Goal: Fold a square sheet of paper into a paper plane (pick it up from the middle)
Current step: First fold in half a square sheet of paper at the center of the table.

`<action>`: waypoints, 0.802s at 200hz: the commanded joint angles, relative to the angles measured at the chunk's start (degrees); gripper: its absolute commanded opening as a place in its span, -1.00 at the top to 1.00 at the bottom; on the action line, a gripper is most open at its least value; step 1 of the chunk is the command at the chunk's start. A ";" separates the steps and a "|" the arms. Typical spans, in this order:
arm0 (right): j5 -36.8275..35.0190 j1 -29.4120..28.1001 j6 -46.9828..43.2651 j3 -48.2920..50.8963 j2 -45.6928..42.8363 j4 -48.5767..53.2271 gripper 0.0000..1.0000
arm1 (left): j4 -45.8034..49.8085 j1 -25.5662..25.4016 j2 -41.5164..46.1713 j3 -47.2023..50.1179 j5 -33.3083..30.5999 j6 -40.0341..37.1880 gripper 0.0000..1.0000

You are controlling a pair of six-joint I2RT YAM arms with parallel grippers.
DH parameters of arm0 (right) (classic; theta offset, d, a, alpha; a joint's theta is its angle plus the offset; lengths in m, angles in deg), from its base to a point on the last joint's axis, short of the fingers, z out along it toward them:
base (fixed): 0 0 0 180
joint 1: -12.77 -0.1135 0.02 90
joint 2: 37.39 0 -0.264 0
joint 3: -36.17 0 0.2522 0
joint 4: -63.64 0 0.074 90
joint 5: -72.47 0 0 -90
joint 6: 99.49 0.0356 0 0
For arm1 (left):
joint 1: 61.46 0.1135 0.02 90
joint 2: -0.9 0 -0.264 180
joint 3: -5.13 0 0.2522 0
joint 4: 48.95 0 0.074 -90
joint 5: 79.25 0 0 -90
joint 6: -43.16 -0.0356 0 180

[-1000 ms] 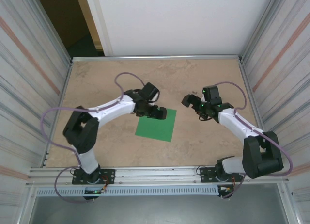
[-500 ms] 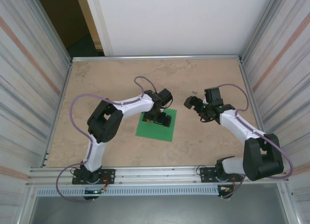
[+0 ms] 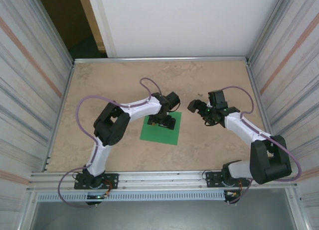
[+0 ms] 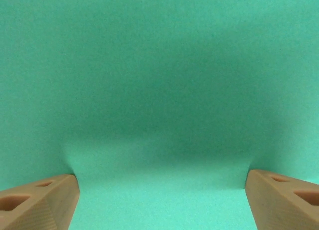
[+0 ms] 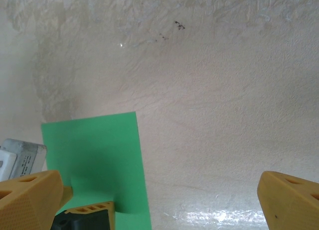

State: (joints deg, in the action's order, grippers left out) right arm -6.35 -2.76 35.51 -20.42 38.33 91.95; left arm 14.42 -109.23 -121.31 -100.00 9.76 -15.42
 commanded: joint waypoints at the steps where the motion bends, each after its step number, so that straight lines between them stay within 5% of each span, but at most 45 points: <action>1: -1.76 -0.45 1.57 0.73 0.02 -0.23 -0.98 | 1.38 0.11 -4.25 2.64 -0.87 2.17 -0.74; 97: 0.00 -0.74 0.16 0.77 0.19 -0.54 -0.99 | 0.35 0.12 -3.76 3.75 -0.45 3.31 -0.75; 160: 4.68 -10.64 -1.88 -4.79 8.92 -1.22 -0.88 | -13.11 7.42 15.70 12.93 12.40 7.15 -0.91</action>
State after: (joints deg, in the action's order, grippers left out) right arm -3.75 -10.26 33.52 -23.37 44.63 91.86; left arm 7.27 -105.60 -113.97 -91.76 16.90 -11.91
